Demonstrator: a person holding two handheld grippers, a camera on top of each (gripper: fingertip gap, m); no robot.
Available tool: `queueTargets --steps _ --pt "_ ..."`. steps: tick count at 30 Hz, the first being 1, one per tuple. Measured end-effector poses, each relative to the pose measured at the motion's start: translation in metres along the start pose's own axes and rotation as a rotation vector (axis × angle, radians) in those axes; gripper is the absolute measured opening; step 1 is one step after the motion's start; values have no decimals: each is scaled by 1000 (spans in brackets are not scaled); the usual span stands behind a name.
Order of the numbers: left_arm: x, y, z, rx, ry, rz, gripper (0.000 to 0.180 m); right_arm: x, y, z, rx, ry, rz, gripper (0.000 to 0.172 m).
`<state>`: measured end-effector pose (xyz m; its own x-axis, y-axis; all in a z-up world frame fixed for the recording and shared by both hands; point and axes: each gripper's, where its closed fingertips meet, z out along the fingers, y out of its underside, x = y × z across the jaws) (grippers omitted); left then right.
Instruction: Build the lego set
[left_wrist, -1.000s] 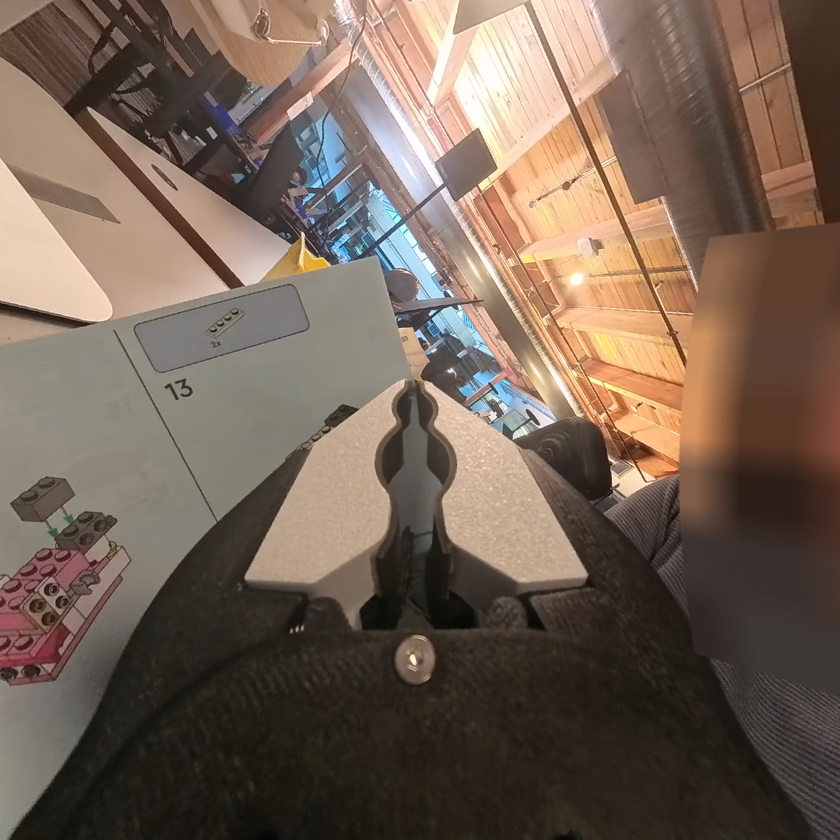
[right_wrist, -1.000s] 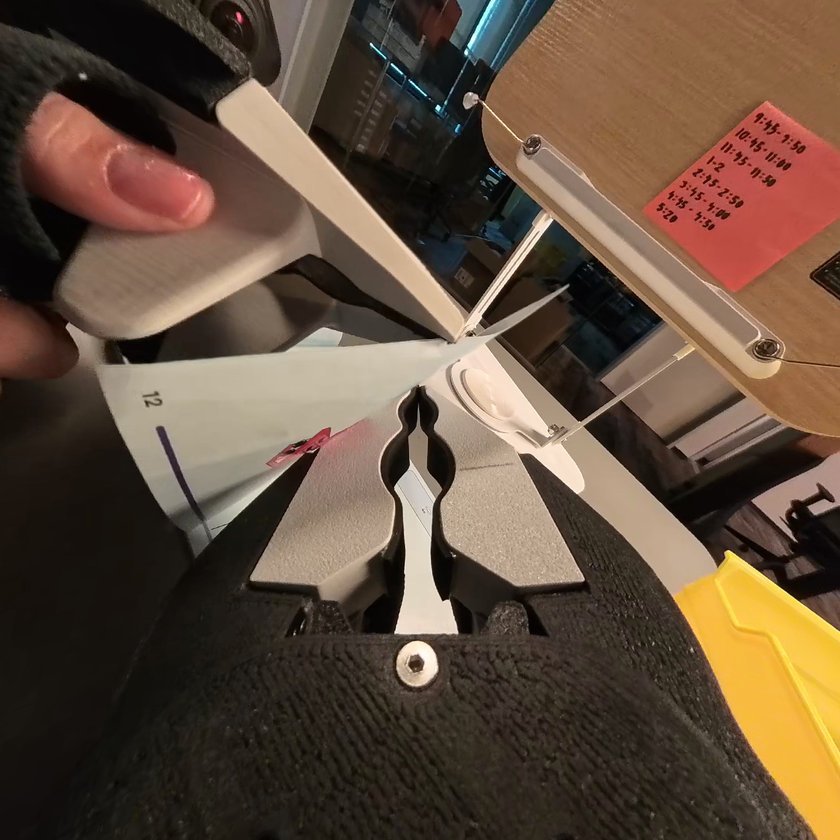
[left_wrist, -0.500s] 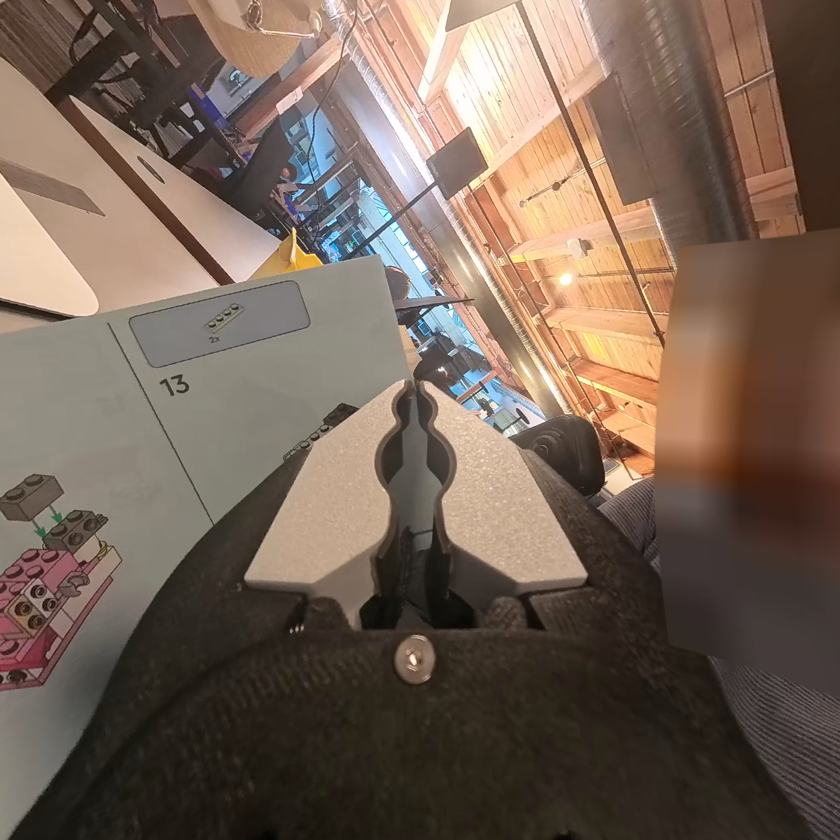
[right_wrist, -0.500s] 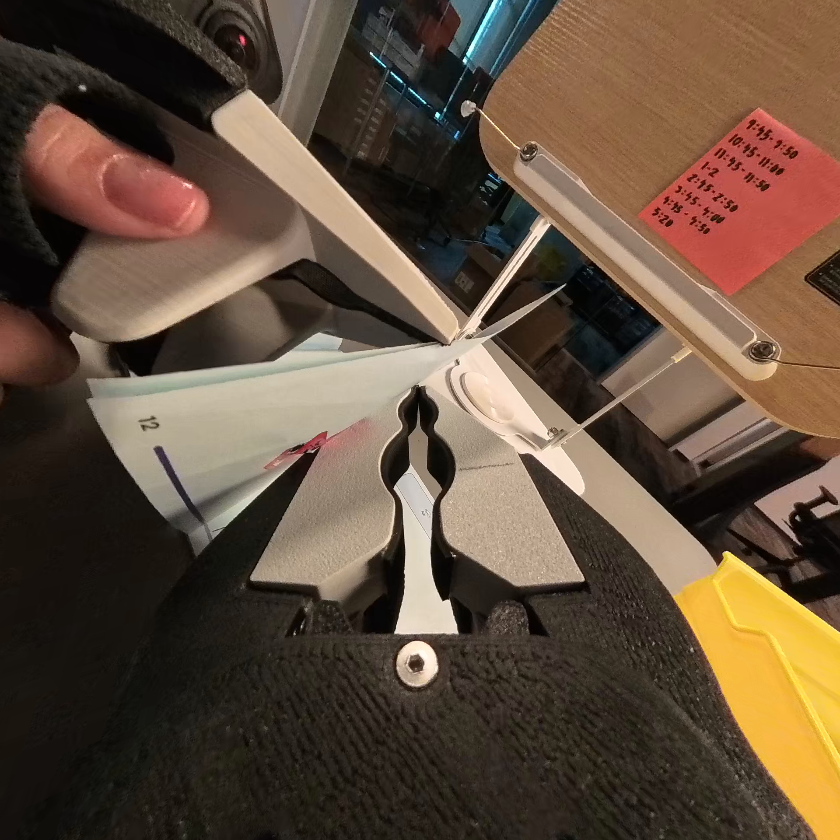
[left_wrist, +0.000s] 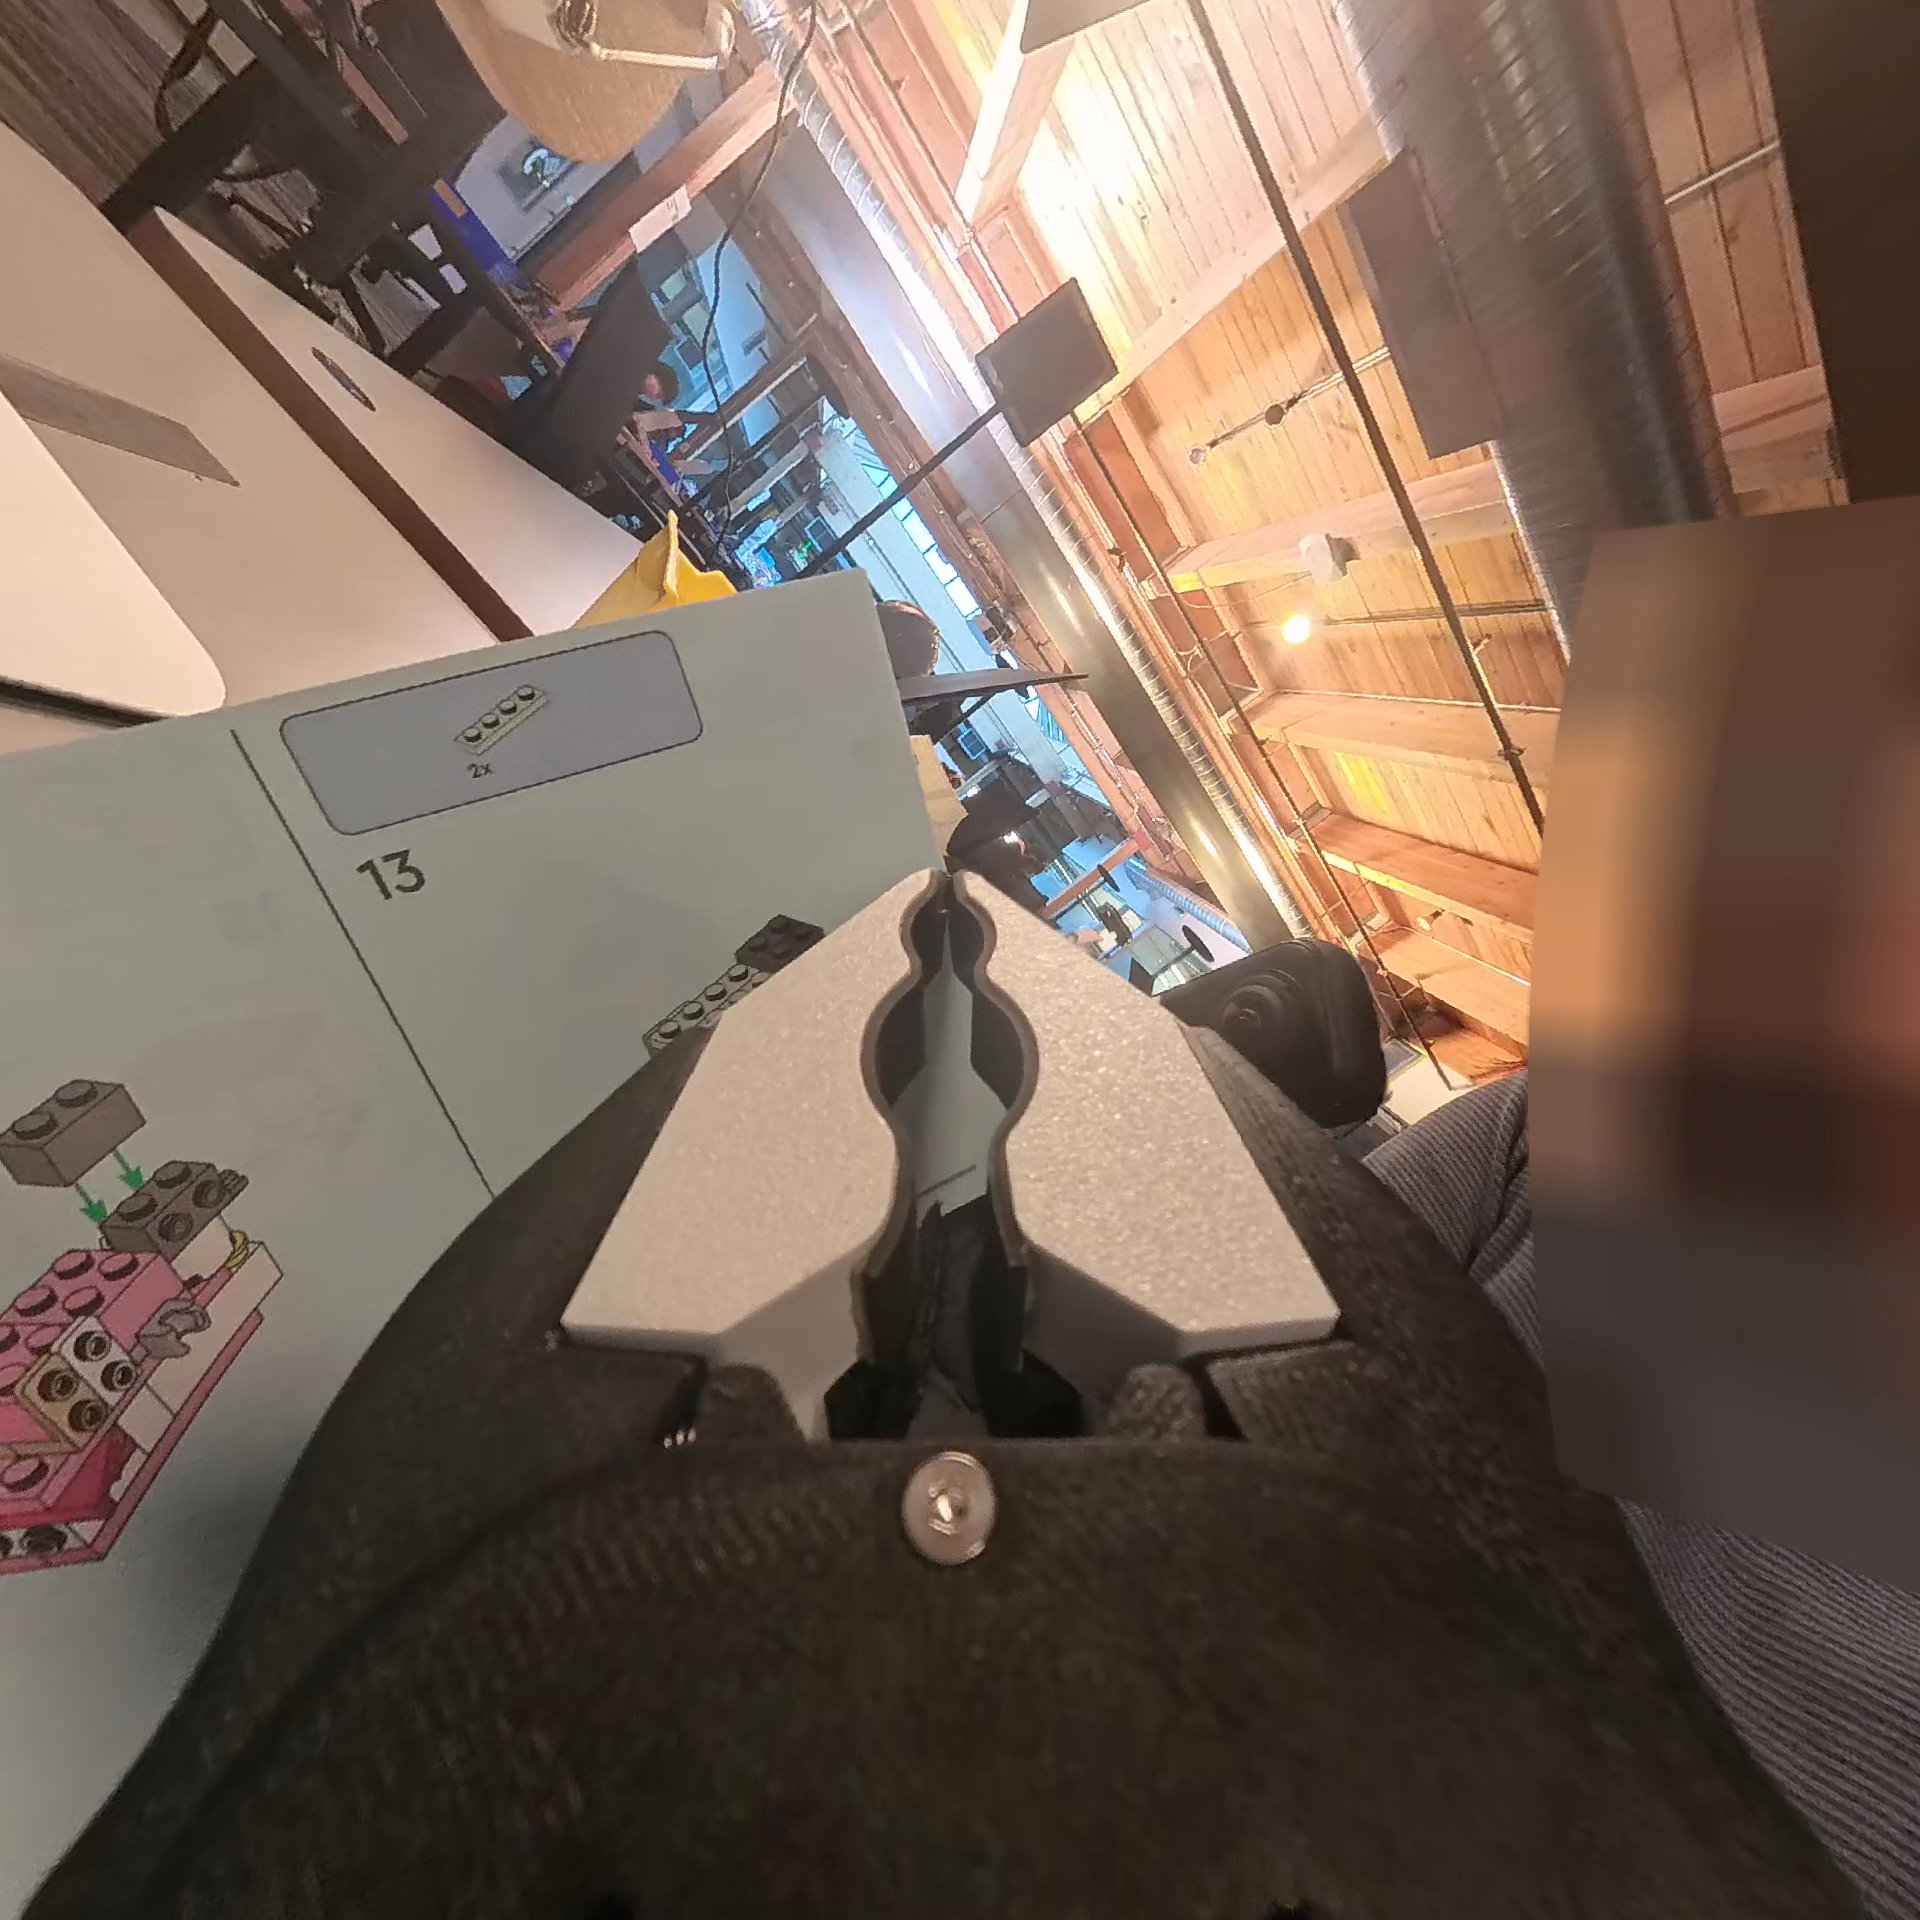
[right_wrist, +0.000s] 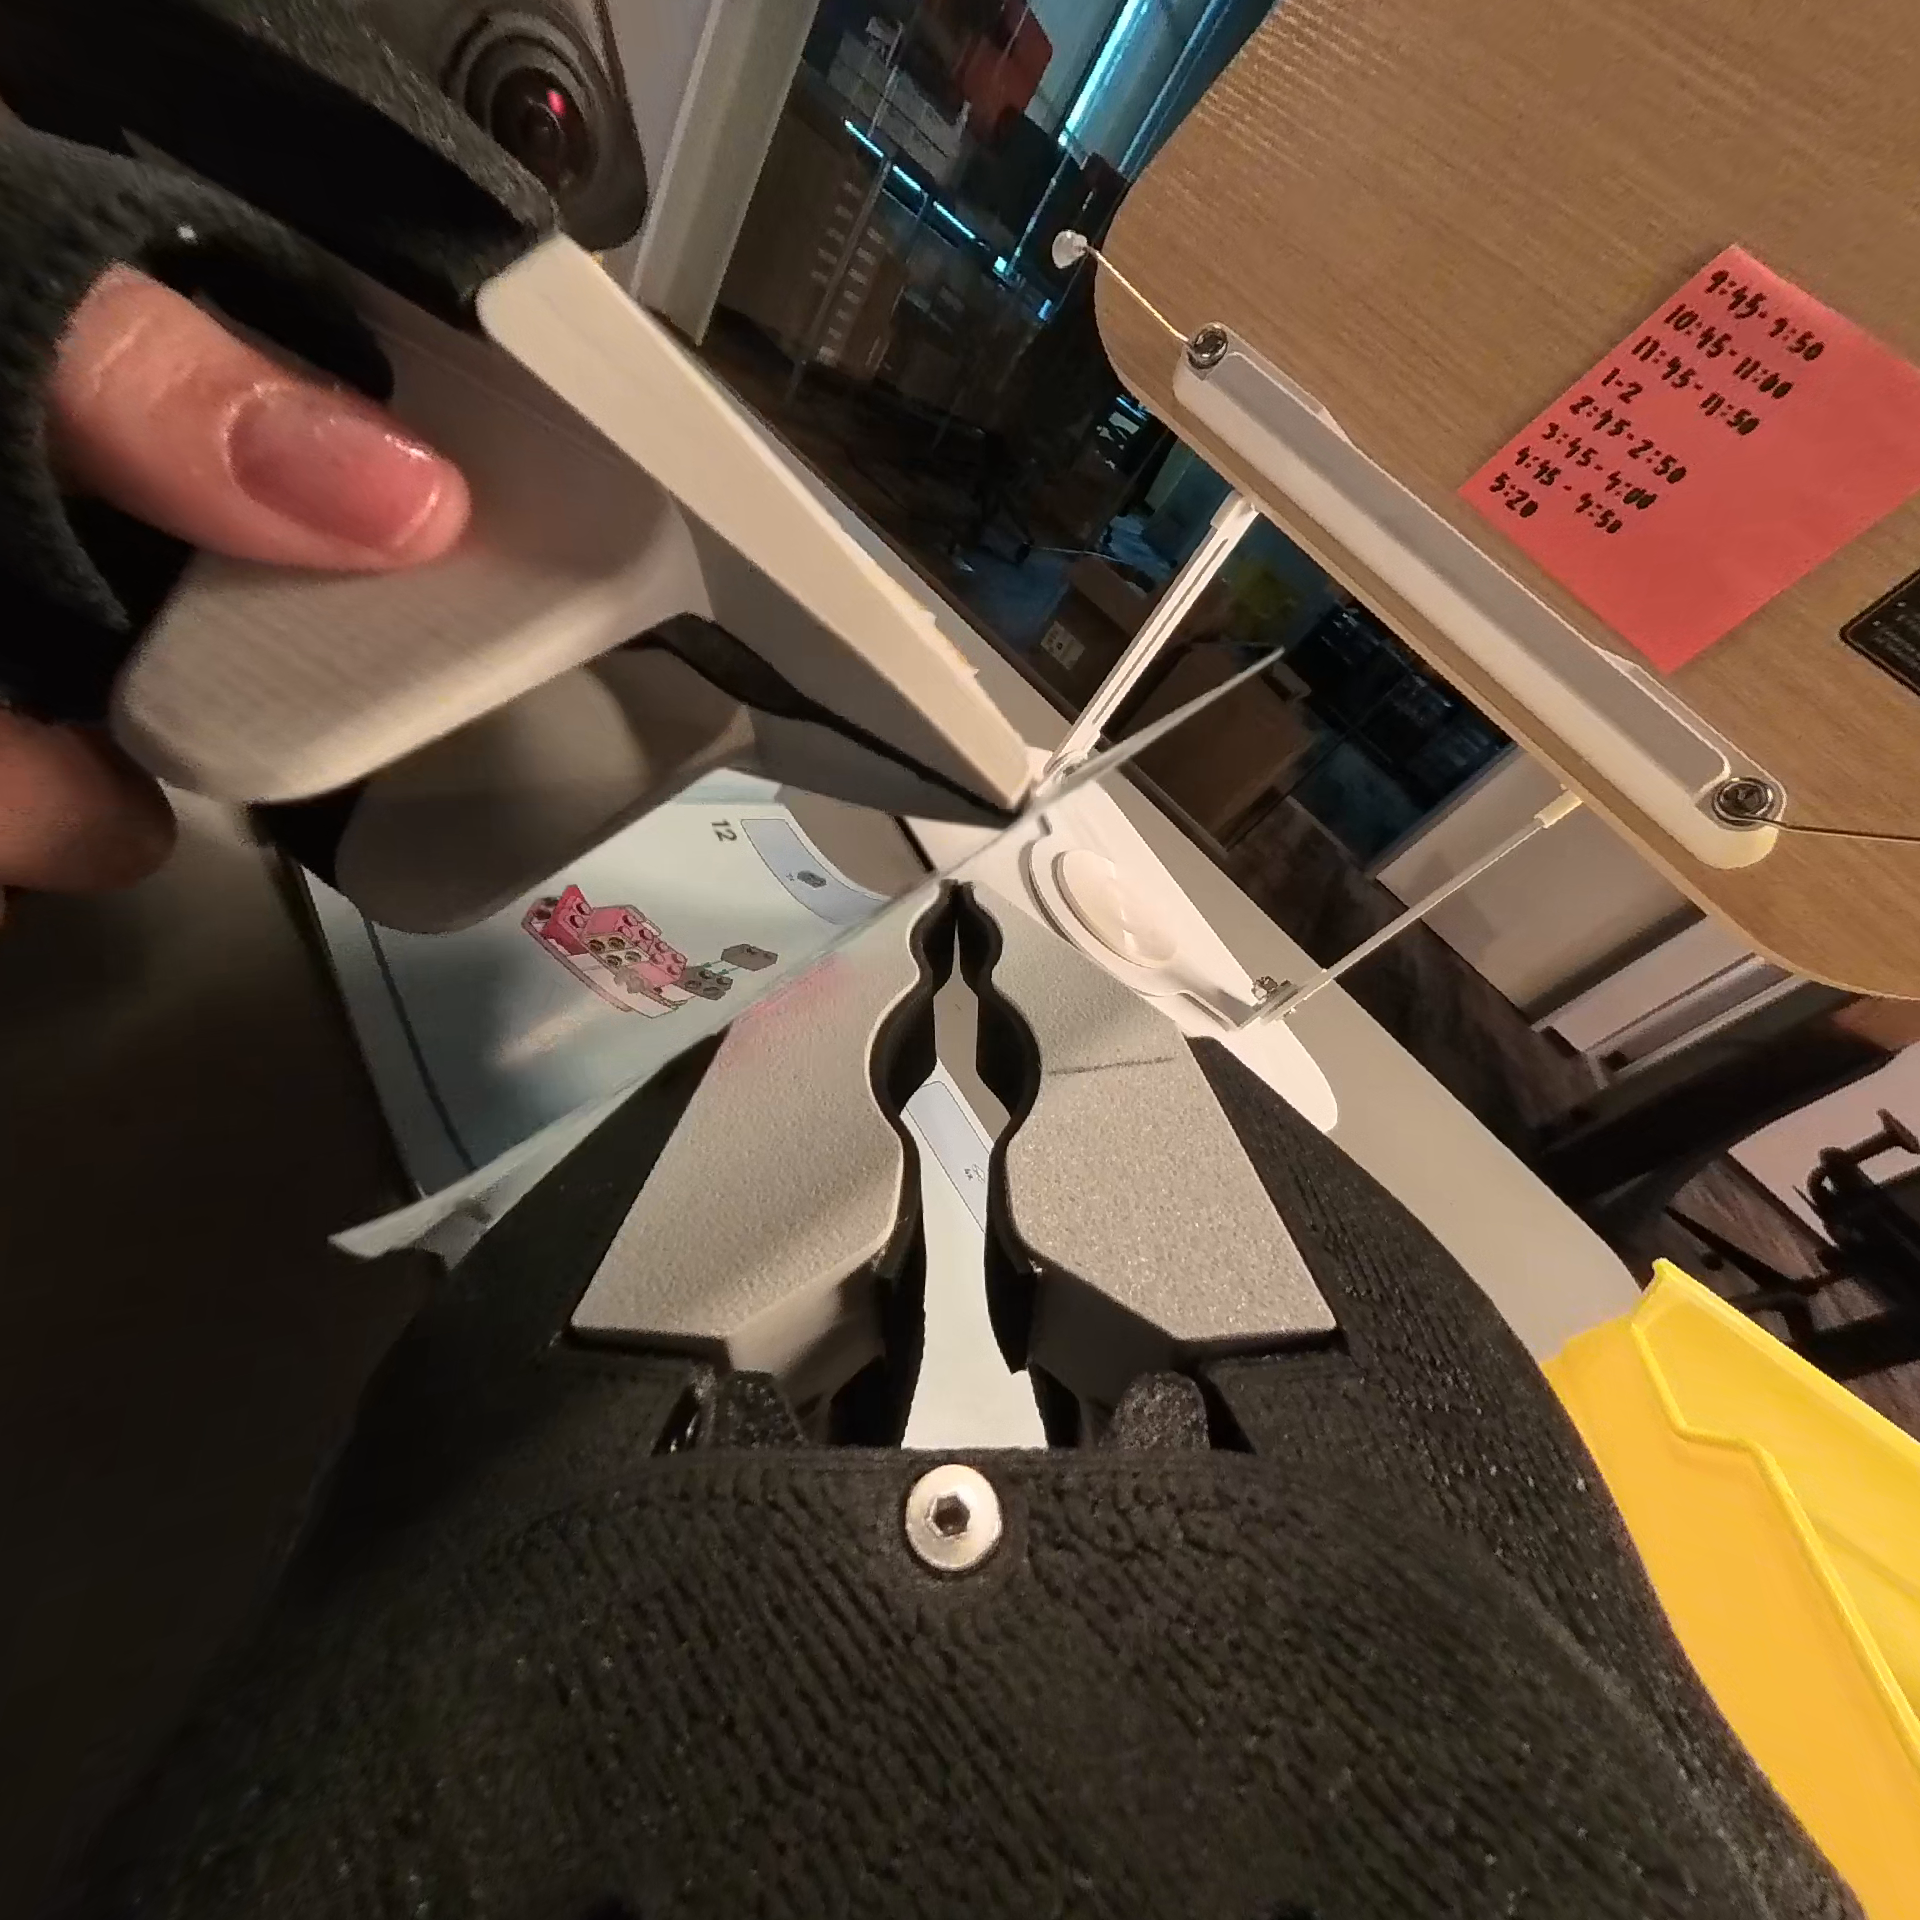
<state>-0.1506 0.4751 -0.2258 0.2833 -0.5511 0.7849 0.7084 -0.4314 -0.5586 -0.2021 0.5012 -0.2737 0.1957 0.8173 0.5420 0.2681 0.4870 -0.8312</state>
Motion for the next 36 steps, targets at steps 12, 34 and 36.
queueTargets --steps 12,34,36 --pt "-14 -2 -4 -43 -214 198 33 1 1 0 -6 6 -2 0" --pt "-1 -7 -8 -82 -353 377 0 3 -6 -3 30 20 -3 0" --pt "-1 -6 -8 -90 -345 366 0 3 -6 -3 29 19 -2 0"
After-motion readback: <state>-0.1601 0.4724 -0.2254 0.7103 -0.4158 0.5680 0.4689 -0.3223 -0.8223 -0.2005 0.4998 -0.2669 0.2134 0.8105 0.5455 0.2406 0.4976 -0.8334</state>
